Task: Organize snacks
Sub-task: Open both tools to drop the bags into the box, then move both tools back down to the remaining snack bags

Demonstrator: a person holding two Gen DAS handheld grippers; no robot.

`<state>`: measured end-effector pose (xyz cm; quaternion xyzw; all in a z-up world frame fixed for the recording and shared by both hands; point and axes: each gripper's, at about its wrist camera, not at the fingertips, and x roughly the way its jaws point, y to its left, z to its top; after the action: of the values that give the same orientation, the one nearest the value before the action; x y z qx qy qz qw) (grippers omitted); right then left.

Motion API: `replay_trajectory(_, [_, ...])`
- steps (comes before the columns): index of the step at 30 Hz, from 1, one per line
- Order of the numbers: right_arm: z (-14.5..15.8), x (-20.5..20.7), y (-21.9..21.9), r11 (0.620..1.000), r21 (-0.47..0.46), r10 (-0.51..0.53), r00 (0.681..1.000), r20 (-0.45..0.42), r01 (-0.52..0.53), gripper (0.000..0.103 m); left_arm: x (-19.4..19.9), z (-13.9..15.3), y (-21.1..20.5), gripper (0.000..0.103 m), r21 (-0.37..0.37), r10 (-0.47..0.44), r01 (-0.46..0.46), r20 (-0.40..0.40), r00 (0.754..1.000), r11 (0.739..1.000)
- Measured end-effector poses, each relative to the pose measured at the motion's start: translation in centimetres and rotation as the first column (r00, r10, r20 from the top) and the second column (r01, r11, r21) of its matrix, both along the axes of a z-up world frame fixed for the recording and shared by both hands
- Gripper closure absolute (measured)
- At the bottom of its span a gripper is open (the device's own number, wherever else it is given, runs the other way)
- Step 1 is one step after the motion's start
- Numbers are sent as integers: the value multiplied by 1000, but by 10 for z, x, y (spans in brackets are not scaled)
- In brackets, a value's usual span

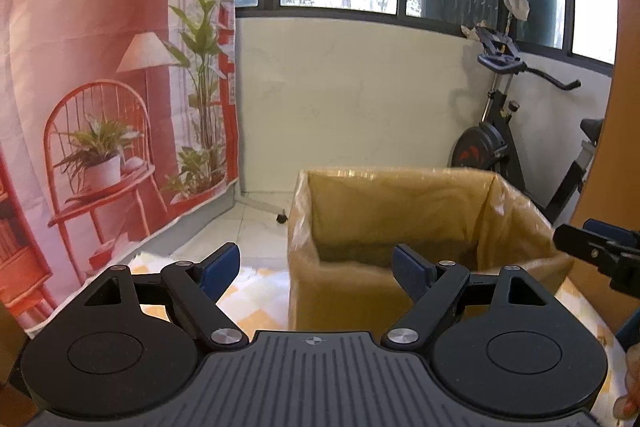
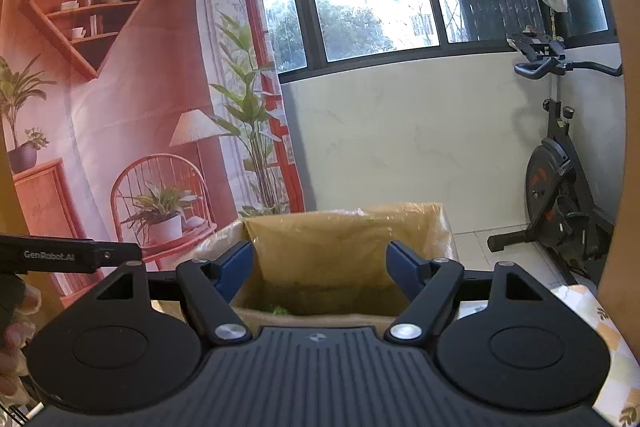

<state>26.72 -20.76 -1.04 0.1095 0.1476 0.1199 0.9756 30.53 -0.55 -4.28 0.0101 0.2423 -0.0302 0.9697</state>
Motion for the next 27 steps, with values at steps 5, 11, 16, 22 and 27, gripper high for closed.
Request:
replay_trajectory(5, [-18,-20,-5,1000,-14,1,1000,-31,-1,26,-22,-24,6,18,-22,-14,14,-44,999,1000])
replay_trajectory(11, [-45,-35,-13,1000,-18,2,995,-97,-4,26,-35,-56,11,18,-54,-24,18,-115,993,998])
replay_trajectory(16, [-63,-42,-17,999,-42,4,991,-132,-9,27,-40,-73,20,18,-101,-12,-4,-155,988,995])
replay_trajectory(22, [-80,-52,-22,999,-40,19,986,-165,-26,27,-54,-97,17,18,-102,-29,8,-201,979,995])
replay_trajectory(27, [-93,-59,-26,999,-26,21,978,-209,-27,27,-63,-116,13,18,-79,-51,32,-249,967,996])
